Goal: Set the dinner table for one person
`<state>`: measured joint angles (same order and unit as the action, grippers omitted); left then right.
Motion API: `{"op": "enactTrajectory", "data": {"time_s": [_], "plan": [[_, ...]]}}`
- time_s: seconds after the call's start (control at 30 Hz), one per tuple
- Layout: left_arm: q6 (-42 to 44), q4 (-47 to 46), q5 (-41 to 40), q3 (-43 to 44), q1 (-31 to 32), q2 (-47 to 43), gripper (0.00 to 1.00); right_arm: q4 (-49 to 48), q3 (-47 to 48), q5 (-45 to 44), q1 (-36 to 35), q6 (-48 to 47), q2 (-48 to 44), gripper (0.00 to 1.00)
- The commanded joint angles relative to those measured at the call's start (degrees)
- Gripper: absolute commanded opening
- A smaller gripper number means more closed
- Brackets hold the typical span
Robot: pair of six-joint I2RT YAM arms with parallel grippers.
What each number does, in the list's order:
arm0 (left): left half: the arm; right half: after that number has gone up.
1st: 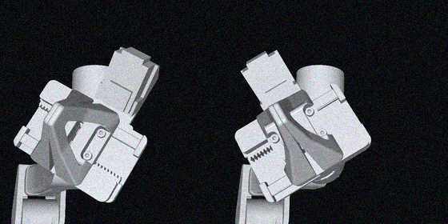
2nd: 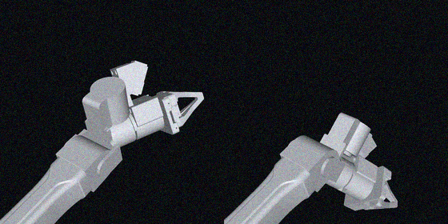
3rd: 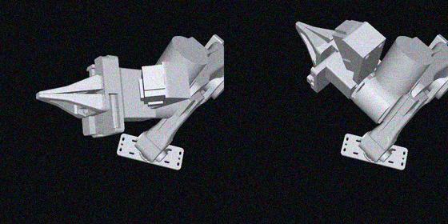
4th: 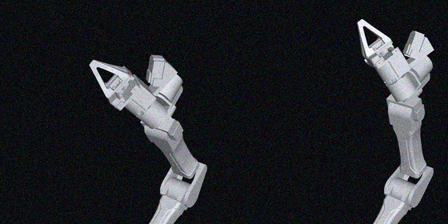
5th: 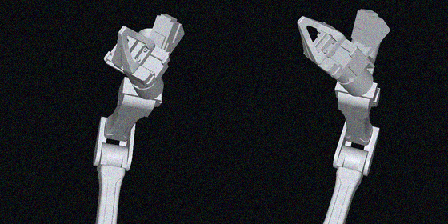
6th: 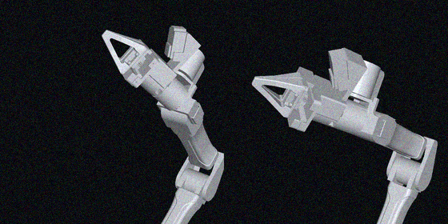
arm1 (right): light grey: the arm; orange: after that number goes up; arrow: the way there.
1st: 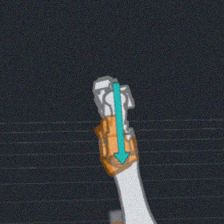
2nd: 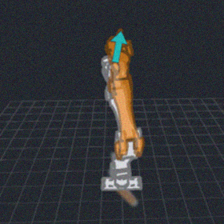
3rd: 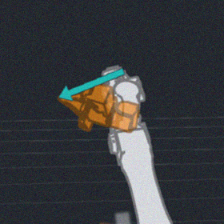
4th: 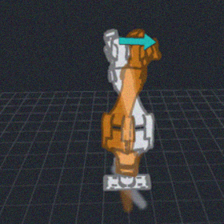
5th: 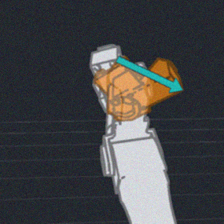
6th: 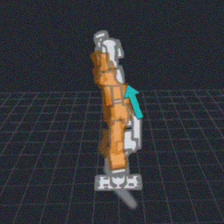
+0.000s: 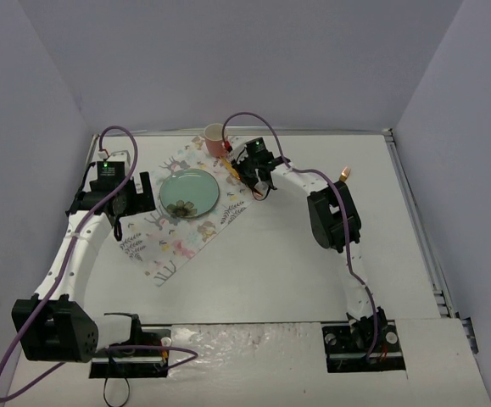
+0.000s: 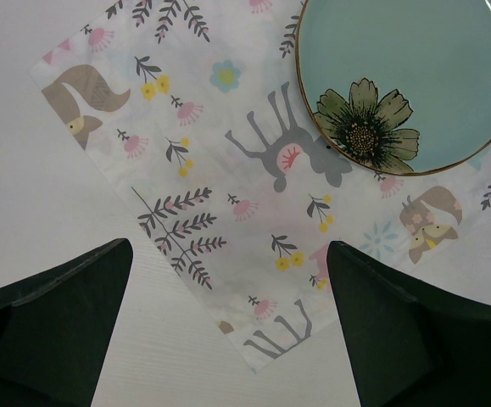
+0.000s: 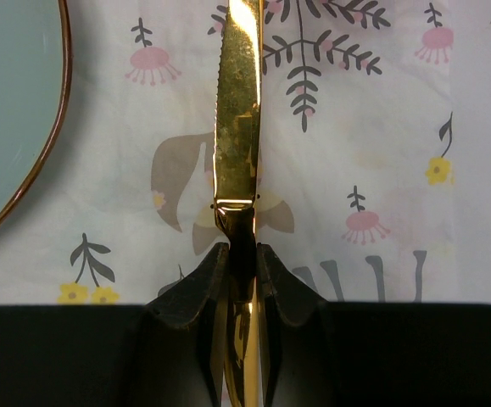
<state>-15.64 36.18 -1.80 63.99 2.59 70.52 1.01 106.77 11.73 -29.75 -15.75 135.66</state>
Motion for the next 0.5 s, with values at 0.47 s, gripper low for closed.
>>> {"op": "enactTrajectory", "data": {"time_s": [0.47], "plan": [[0.5,-0.9,-1.1,1.7,0.2,-0.3,0.97,-0.6,8.5,0.2,-1.1,-1.3,2.1,0.00]]}}
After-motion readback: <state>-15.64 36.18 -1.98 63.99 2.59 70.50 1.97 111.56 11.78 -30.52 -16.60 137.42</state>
